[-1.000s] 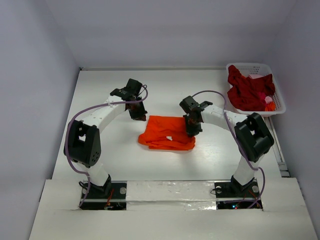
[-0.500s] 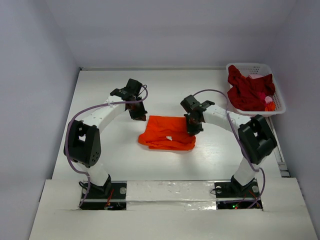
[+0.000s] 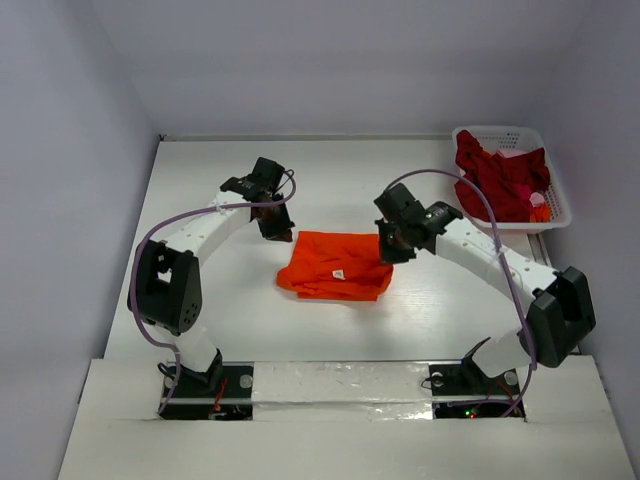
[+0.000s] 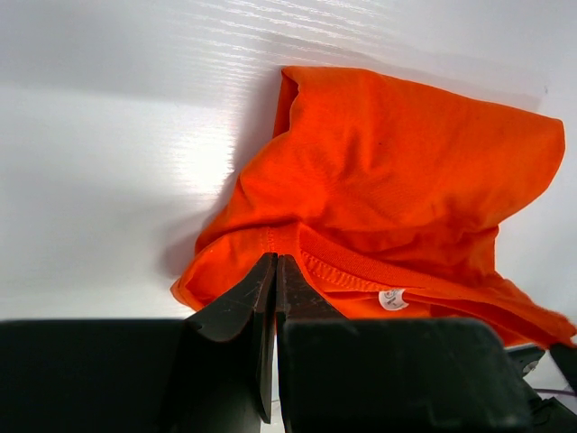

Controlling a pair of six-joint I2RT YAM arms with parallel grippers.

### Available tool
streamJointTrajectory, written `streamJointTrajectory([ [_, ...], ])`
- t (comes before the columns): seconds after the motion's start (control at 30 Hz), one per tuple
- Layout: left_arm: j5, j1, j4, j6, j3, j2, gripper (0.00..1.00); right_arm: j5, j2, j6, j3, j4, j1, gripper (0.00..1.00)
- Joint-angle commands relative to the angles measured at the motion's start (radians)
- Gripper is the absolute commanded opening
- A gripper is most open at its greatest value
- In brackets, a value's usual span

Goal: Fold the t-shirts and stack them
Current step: Smooth out wrinkles on the folded tshirt

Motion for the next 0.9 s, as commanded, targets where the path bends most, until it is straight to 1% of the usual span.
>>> streamJointTrajectory([
  [0.0, 0.002, 0.0, -0.009, -0.002, 0.026, -0.018, 0.0, -0.035, -0.042, 0.007, -0.05, -0.044, 0.054, 0.0],
  [0.23, -0.013, 0.0, -0.024, 0.004, 0.062, 0.006, 0.0, -0.087, -0.135, 0.03, -0.136, -0.087, 0.109, 0.0],
  [0.4, -0.018, 0.0, -0.045, 0.005, 0.13, 0.032, 0.0, -0.087, -0.209, 0.048, -0.176, -0.12, 0.128, 0.0],
  [0.5, -0.024, 0.0, -0.059, 0.01, 0.175, 0.051, 0.0, -0.119, -0.238, 0.048, -0.201, -0.137, 0.128, 0.0],
  [0.67, -0.025, 0.0, -0.076, 0.015, 0.229, 0.074, 0.0, -0.157, -0.255, 0.03, -0.234, -0.145, 0.137, 0.0],
  [0.87, -0.024, 0.0, -0.088, 0.018, 0.253, 0.088, 0.0, -0.225, -0.241, -0.001, -0.256, -0.156, 0.155, 0.0],
])
